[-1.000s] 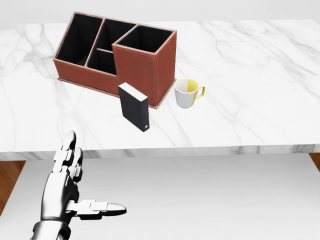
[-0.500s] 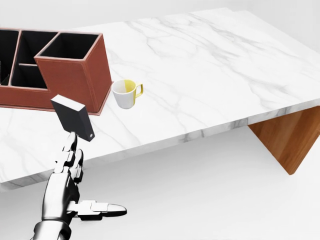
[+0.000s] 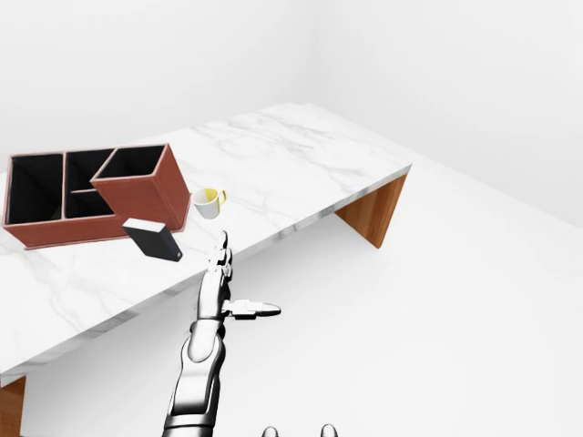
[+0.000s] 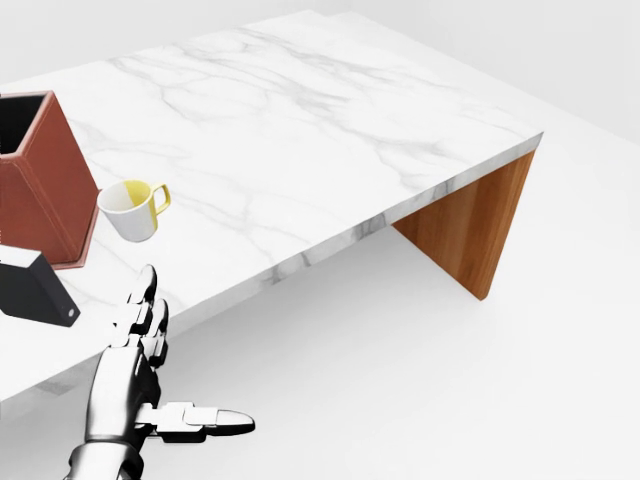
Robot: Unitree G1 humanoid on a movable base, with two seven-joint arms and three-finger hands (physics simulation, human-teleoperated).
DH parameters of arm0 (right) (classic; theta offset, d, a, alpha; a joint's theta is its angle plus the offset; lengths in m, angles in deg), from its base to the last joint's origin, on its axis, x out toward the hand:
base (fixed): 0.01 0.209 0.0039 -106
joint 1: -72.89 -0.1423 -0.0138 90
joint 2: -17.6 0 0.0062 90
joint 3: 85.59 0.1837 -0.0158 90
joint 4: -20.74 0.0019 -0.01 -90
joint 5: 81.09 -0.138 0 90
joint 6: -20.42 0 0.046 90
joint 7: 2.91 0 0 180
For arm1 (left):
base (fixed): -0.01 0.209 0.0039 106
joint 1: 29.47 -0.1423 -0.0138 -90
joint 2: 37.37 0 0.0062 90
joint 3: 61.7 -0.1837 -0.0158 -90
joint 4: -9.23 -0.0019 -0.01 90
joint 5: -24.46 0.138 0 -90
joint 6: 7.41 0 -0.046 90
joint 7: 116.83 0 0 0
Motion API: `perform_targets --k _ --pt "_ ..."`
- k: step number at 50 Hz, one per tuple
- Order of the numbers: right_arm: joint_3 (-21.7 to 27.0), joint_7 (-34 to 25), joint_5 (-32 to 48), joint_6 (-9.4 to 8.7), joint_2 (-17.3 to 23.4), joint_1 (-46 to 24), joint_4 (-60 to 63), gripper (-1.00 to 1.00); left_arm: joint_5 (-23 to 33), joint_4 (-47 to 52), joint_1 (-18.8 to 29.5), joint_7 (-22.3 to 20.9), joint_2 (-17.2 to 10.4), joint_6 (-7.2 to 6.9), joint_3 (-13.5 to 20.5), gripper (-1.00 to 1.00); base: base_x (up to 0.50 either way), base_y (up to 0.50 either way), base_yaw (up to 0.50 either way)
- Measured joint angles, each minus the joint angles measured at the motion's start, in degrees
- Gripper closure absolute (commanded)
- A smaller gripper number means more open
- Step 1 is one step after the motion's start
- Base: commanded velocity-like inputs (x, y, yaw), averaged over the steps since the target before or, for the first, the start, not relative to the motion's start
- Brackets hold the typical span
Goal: Pick up the book and place it in the right compartment of the caddy.
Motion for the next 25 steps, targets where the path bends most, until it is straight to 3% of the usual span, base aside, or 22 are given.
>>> perform_targets --k 10,25 --pt "-0.01 0.0 -0.08 0.0 0.03 0.02 -0.22 -1.0 0.06 -0.62 0.12 -0.15 -0.02 0.45 0.01 -1.0 0.0 0.0 -0.33" --pt "-0.01 0.0 0.73 0.0 0.04 -0.13 -0.26 -1.0 0.1 -0.98 0.09 -0.28 -0.03 0.61 0.02 -1.0 0.0 0.0 -0.01"
